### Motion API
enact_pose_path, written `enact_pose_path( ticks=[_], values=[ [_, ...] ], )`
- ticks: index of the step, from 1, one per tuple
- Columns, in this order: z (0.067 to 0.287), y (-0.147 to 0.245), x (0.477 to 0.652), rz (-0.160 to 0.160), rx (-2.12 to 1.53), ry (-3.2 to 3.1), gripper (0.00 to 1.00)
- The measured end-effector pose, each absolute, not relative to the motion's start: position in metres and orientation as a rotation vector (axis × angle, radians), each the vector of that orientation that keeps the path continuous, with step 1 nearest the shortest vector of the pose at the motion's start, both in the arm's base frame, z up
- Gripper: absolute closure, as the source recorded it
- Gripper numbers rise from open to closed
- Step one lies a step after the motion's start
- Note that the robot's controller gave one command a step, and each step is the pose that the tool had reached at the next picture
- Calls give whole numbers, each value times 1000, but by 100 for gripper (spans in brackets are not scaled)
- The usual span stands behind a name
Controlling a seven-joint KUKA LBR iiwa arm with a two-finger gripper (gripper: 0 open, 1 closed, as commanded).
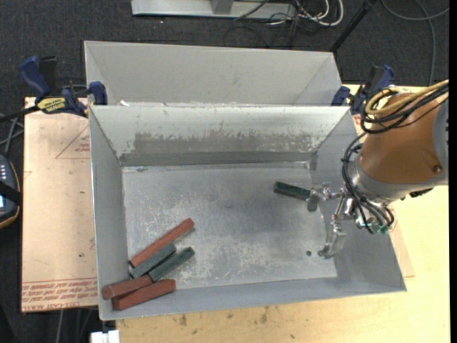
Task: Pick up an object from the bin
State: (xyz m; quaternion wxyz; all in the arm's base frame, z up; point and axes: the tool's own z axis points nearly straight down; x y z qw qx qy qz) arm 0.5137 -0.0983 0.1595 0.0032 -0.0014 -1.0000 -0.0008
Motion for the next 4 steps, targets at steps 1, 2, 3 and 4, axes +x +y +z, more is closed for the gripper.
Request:
enact_pose_path(
  ticks=[1,2,3,4],
  values=[
    [163,-98,516,-1,0,-3142,0],
    [90,-100,575,2,24,-3152,0],
    [80,-104,590,-2,12,-3144,0],
    [100,-96,613,-1,-92,-3145,0]
  ],
)
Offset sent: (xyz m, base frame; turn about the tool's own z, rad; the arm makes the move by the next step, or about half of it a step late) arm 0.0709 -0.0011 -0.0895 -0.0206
